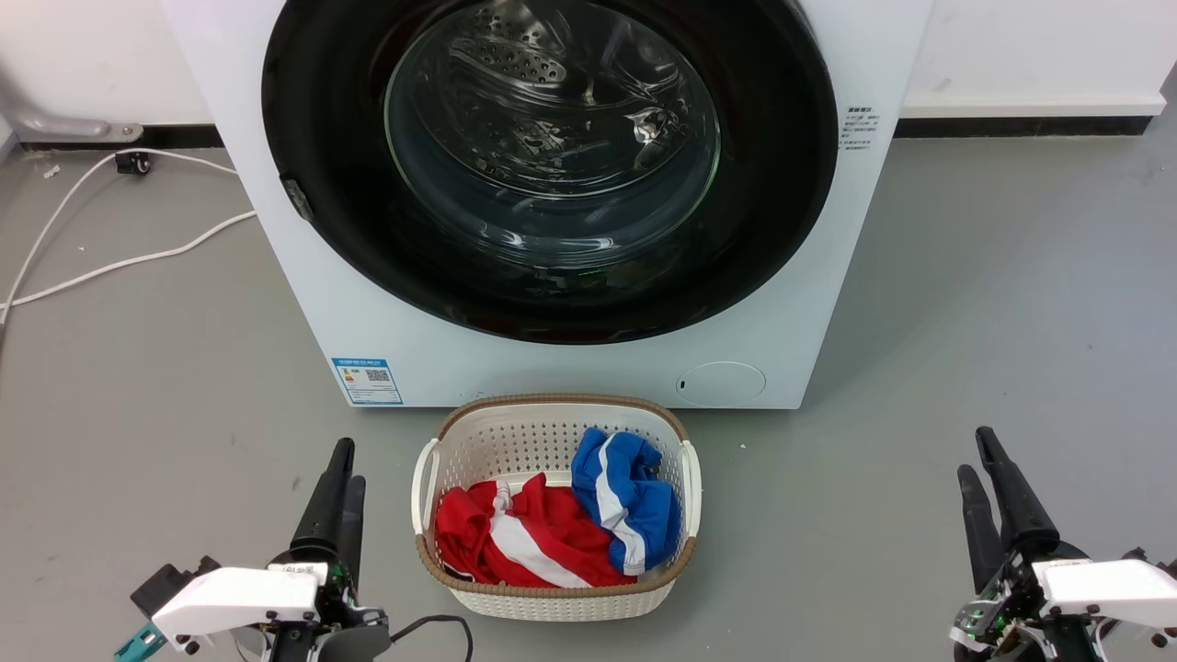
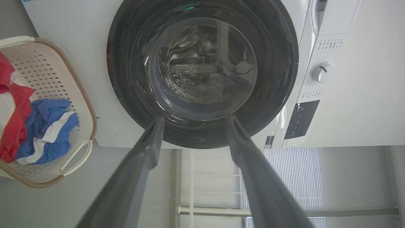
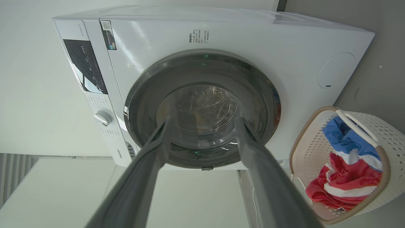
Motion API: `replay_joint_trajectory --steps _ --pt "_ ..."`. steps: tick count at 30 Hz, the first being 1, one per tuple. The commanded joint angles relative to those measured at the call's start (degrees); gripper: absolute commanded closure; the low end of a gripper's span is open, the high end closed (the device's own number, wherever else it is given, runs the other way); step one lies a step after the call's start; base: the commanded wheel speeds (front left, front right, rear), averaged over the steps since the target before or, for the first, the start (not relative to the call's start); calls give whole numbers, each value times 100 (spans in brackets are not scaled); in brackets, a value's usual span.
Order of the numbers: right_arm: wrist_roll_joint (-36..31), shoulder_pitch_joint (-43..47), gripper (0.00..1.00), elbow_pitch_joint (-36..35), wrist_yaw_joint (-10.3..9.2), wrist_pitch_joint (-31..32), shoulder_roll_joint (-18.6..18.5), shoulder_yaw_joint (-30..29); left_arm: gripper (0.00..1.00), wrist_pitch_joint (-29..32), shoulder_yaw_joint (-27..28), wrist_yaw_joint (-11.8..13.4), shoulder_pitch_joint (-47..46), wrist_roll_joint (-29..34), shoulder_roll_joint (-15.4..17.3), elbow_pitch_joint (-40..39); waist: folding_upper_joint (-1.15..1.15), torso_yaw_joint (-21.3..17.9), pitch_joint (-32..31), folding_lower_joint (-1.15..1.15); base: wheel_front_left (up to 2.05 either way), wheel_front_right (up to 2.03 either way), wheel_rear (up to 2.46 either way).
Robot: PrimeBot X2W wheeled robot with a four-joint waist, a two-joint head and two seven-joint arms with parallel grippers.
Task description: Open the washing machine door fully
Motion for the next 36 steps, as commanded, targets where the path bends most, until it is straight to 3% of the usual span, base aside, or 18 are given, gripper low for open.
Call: replay_joint_trajectory --steps 1,7,9,25,36 --pt "-102 -55 0 -153 9 -54 -51 28 0 -57 -39 -7 -124 109 34 -142 0 2 -1 0 0 0 0" --pt "-804 -1 0 -265 9 -223 -147 115 0 -207 -155 -8 -119 964 68 -223 0 7 -4 0 0 0 0" --pt "-1405 34 0 -364 9 -320 -147 124 0 -302 -235 -9 -126 1521 55 -258 0 8 -8 0 0 0 0" --pt "-3740 190 0 -667 11 -528 -164 258 0 -680 -346 24 -76 3968 155 -386 0 -6 -25 0 0 0 0" --pt "-4885 241 0 -859 11 -526 -250 277 0 -881 -555 83 -86 5086 295 -419 0 8 -35 0 0 0 0"
